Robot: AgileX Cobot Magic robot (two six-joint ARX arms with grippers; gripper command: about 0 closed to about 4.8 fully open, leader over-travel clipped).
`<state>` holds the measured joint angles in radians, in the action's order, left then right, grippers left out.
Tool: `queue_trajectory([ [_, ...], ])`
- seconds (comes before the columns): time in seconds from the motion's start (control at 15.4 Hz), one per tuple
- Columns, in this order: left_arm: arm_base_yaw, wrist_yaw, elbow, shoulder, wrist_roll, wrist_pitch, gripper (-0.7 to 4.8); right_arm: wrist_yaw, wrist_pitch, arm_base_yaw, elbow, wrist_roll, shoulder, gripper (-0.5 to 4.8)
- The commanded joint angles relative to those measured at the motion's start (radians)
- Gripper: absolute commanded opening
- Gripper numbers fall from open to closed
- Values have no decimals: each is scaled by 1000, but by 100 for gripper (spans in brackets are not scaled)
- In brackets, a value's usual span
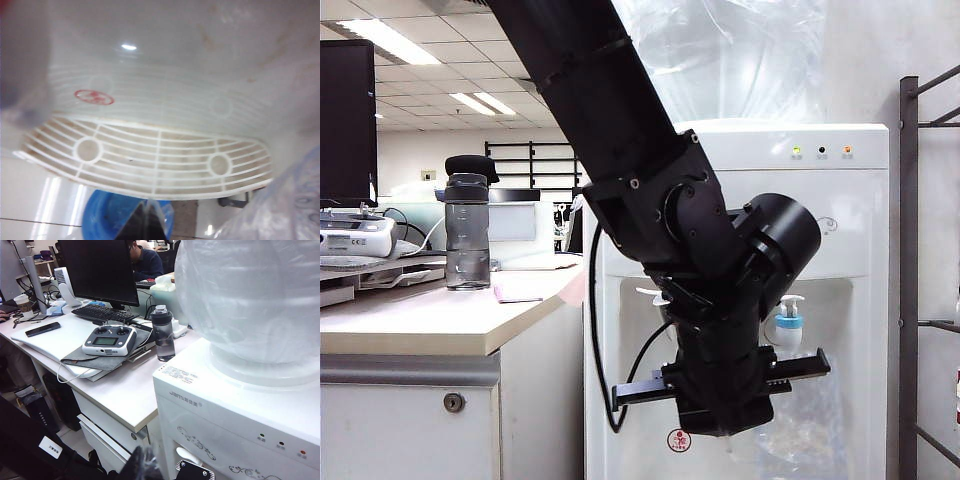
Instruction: Pick up the plastic mug from the left desk, go to the cold water outlet of the water dispenser, press the vertical switch to get some water, then put the mug back on the desk.
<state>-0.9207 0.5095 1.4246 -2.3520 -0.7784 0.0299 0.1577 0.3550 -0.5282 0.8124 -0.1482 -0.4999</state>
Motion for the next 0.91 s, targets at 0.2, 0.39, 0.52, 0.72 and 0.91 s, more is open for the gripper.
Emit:
queue_trajectory([
  [0.2, 24, 14, 18, 7, 45, 170, -6, 0, -23, 0, 4, 2, 6, -1],
  [0.39, 16, 15, 18, 7, 45, 222, -6, 0, -23, 0, 3, 2, 6, -1],
  [0.52, -4, 76, 18, 7, 45, 229, -6, 0, -23, 0, 3, 3, 6, -1],
  [0.72, -31, 124, 18, 7, 45, 227, -6, -10, -22, 0, 3, 3, 5, -1],
  [0.91, -31, 122, 18, 9, 45, 213, -6, -55, 21, 3, 3, 2, -23, -1],
])
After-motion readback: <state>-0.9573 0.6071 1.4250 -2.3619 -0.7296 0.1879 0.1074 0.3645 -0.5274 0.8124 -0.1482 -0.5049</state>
